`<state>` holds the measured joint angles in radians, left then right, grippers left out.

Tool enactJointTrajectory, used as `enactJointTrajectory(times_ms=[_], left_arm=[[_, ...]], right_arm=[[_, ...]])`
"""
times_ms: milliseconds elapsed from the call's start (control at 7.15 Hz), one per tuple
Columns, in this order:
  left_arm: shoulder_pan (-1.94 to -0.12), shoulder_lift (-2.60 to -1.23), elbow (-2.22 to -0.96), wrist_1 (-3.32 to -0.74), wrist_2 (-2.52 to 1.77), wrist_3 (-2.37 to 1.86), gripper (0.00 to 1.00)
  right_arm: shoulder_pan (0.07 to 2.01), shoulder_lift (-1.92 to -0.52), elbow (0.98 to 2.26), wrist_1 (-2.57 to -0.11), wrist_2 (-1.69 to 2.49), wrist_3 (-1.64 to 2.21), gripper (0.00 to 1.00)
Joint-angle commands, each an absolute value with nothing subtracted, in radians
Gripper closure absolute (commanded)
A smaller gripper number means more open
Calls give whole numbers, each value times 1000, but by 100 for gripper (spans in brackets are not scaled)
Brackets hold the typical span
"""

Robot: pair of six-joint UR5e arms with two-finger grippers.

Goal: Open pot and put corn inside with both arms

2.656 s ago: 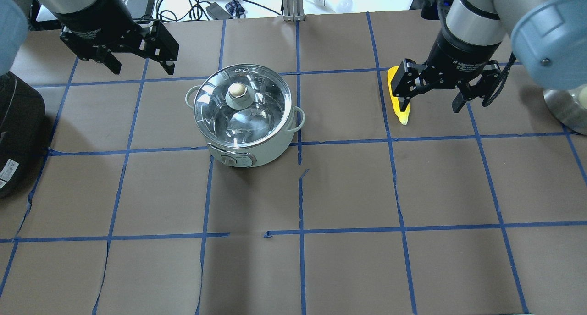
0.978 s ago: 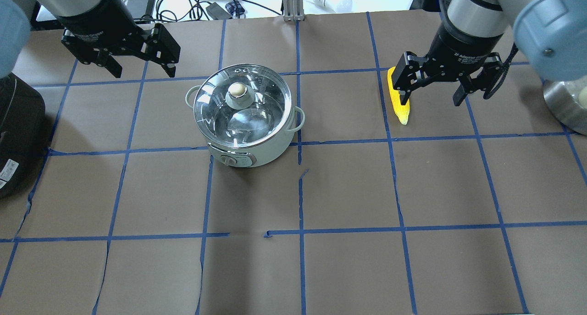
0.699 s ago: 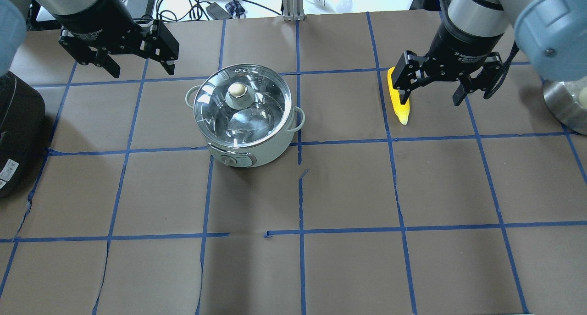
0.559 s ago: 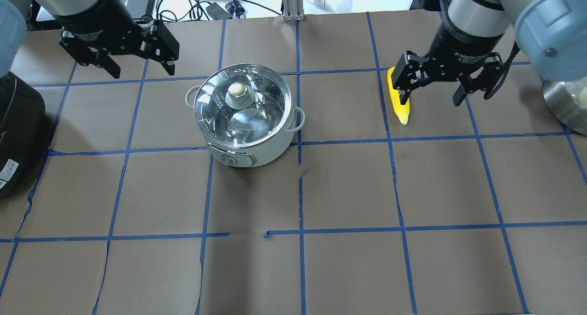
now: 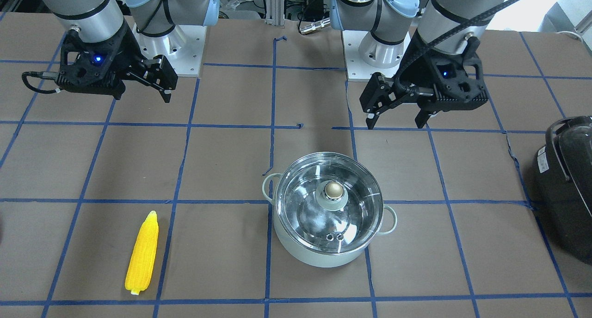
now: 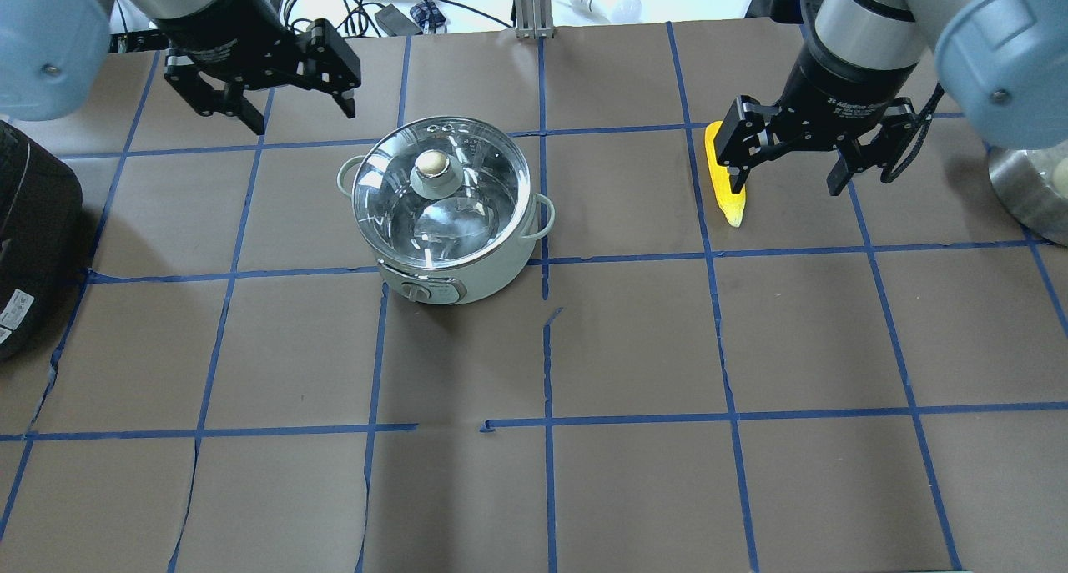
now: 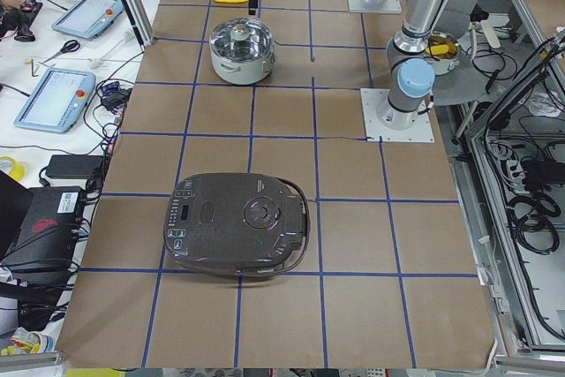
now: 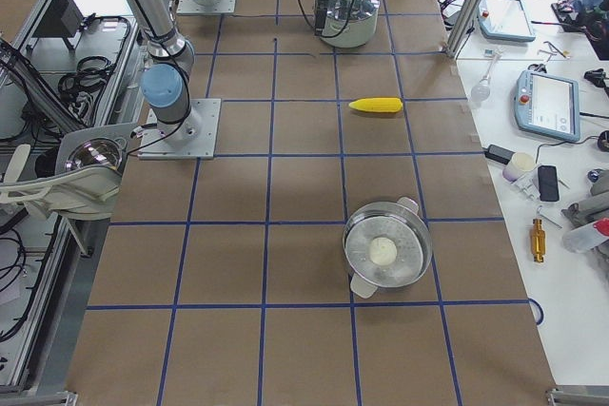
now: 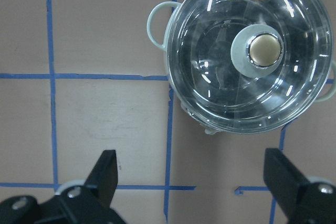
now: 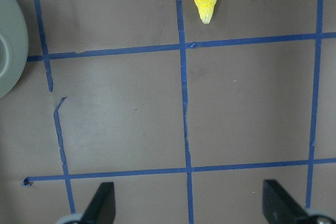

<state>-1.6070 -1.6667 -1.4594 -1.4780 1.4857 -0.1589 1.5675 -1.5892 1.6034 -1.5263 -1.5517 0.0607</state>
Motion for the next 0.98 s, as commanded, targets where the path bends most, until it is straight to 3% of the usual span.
enactJointTrajectory(times_ms=[0, 280, 839], left_arm=[[-1715, -1802, -1430, -1374, 1498, -241, 0], [-1765, -1899, -1442, -1292, 1506, -262, 0], [-1767, -1934, -1465, -1284, 1568, -247, 2]], right_arm=[[1566, -1585, 1606, -1532, -1557, 63, 0], [1566, -1582, 1615, -1525, -1552, 45, 0], [1563, -1547, 1617, -1578, -1598, 58, 0]])
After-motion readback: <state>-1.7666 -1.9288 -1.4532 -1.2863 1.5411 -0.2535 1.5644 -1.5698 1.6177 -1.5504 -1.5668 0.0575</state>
